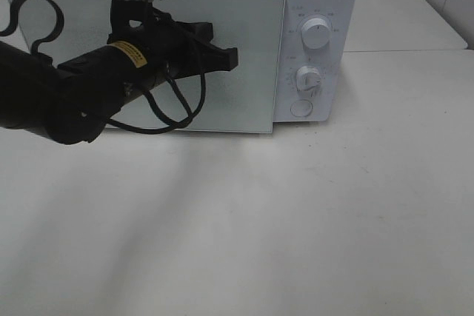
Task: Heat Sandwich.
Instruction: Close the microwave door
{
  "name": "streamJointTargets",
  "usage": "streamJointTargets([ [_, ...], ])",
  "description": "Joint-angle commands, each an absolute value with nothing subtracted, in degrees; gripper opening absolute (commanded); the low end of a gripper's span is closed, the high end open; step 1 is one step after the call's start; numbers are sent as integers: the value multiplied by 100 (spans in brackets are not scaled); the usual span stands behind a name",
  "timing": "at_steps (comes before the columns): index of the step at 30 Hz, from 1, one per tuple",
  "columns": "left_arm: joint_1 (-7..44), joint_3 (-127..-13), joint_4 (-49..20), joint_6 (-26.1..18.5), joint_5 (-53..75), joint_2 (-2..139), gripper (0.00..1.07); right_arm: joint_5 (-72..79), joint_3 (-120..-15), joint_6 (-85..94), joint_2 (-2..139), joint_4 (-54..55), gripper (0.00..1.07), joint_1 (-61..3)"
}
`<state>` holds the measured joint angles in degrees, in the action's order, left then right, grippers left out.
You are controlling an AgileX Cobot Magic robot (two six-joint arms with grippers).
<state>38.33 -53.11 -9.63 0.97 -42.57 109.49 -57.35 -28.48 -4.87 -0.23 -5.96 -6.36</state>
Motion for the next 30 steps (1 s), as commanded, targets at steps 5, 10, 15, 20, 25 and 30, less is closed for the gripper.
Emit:
streamJointTargets([
  [5,3862,-5798,-1049,86,-4120,11230,0,-5701,-2853,-476,-189,-602,74,-596],
  [10,3862,-6096,-1066,86,-4074,11419,0,-5701,-2853,-476,-189,-602,74,-596],
  [15,3718,-6308,-1157,-132,-3994,11539,0,-5701,-2853,-476,-189,-602,74,-596],
  [20,3592,-6463,-1140,-160,-3718,11597,0,-5701,-2853,-476,-189,-602,74,-596],
  [25,3592,-6463,-1140,-160,-3713,11597,0,-5701,-2853,-476,-189,-602,74,-596],
  [30,3610,-6463,-1129,-160,-3707,11597,0,-5701,-2853,-476,-189,-602,74,-596],
])
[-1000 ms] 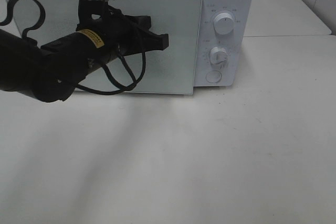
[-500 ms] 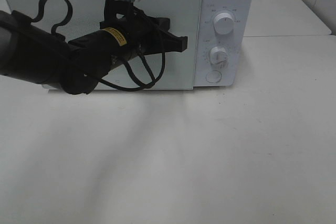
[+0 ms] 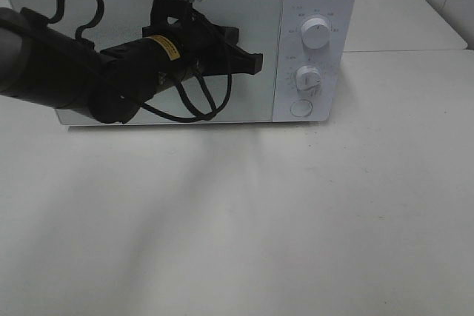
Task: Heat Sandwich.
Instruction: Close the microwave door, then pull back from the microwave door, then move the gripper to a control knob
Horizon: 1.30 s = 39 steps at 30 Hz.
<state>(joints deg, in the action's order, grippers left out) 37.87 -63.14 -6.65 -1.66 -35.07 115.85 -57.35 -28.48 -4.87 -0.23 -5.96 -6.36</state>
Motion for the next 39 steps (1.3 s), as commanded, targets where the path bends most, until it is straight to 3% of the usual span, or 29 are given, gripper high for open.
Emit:
streamJointTargets([
  [1,3610,-6463,-1129,-160,-3707,11597,0,-5701,-2853,-476,-189,-602,74,-596],
  [10,3621,-6463,-1117,-149,-3678,11579,0,-5701,-2853,-476,-189,-602,74,-596],
  [20,4016,-6297,-1123,-166,-3209,11304,0,-5701,-2853,-476,-189,-602,74,-596],
  [35,4246,-4824,-1346,-149,-3163,10244,0,-5701,-2853,-481,-189,-613,73,-596],
  [38,4246,-4658,-1421,-149,-3002,10073,8,-5701,-2853,-481,-189,-613,72,-596],
  [39,4246,-4503,-1421,-149,-2767,9884,33,-5701,-2853,-481,-189,-613,71,-596],
])
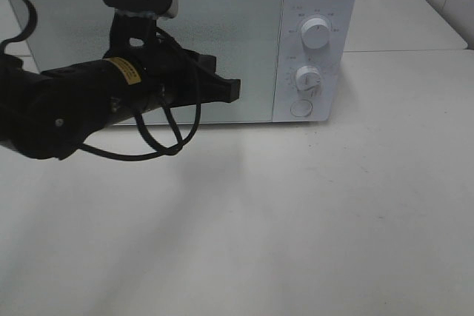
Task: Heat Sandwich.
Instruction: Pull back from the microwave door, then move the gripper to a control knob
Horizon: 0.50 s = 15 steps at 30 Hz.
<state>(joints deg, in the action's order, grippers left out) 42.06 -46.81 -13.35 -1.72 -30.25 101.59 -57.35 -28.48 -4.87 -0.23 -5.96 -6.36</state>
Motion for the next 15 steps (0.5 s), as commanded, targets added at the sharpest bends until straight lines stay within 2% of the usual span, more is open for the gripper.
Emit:
streamJointTargets([
  [1,4246,-4435,-1421,-149,-2647,9815,48,-5701,-2853,-481,-189,-613,71,-596],
  [2,4246,-4372,-1432,-149,-2567,9717,69,-5701,-2853,-481,-189,-613,71,-596],
  [3,4246,-4372,-1432,-149,-2567,9717,69,-5701,-2853,-481,-189,-613,71,-596],
  [4,4240,-4291,-1432,-132,-2366,9609,102,-5701,-2853,-481,-189,-613,71,-596],
  [8,4240,-4240,-1438,-132,-1988,9442,97,-5701,-2853,-481,-189,-613,71,-596],
  [12,4240,-4223,-1415,-149,-676,9018,96,-5701,-2853,-481,-189,-613,71,-596],
  [15,4188,-4223,-1421,-149,-327,8829,96,-5701,-2853,-481,-189,-613,71,-596],
])
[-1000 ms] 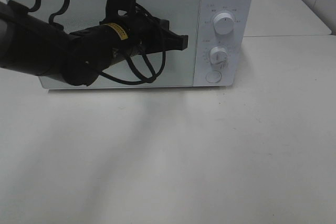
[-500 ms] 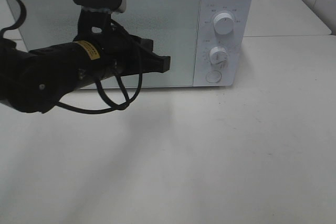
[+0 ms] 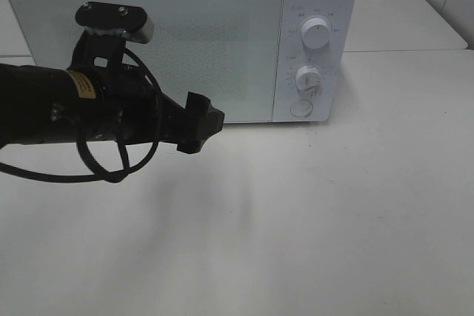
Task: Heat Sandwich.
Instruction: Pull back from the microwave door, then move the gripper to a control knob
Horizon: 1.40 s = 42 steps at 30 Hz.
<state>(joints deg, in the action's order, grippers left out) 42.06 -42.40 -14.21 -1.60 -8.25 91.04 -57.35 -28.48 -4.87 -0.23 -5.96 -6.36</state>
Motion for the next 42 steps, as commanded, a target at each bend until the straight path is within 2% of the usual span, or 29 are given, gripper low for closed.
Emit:
streamJointTargets([
  [1,4171,-4223,-1421,-149,-206,8755,96,-5701,-2853,-481,-189,-613,71,-596],
  [7,3621,-4228,-1432,-143,922,8251,96,-5701,-2853,-481,-189,-613,71,-596],
  [11,3014,-4228,-1421,-143,2045,7878,96,-5701,-2853,-481,-189,-613,71,-596],
  [12,3014,-4228,-1421,-143,2045,7878,96,-5701,-2853,-481,-189,-613,71,-596],
  [15,2510,-4228,-1352,-149,2676,7546,96,-5701,-2853,-481,-189,-613,71,-596],
  [18,2269,-4228,-1346,-149,2945,7374,96,-5701,-2853,-481,-189,-613,71,-596],
  [19,2005,-4228,-1346,-149,3249,7191,96,-5701,-2853,-481,-189,-613,71,-596],
  [23,1639,-4228,-1306,-149,3661,6939,96,-5701,-2853,-481,-189,-613,71,-596],
  [24,1404,-4228,-1238,-149,3879,6761,96,-5701,-2853,-481,-189,-613,71,-596],
  [29,917,-4228,-963,-149,4446,6360,96,-5701,-2853,-481,-189,-613,71,-596],
  [38,241,-4217,-521,115,5386,5558,96,-5701,-2853,-481,-189,-613,71,-596],
  [42,195,-4194,-292,109,5678,5128,96,-5701,-2853,-481,-189,-613,71,-596],
])
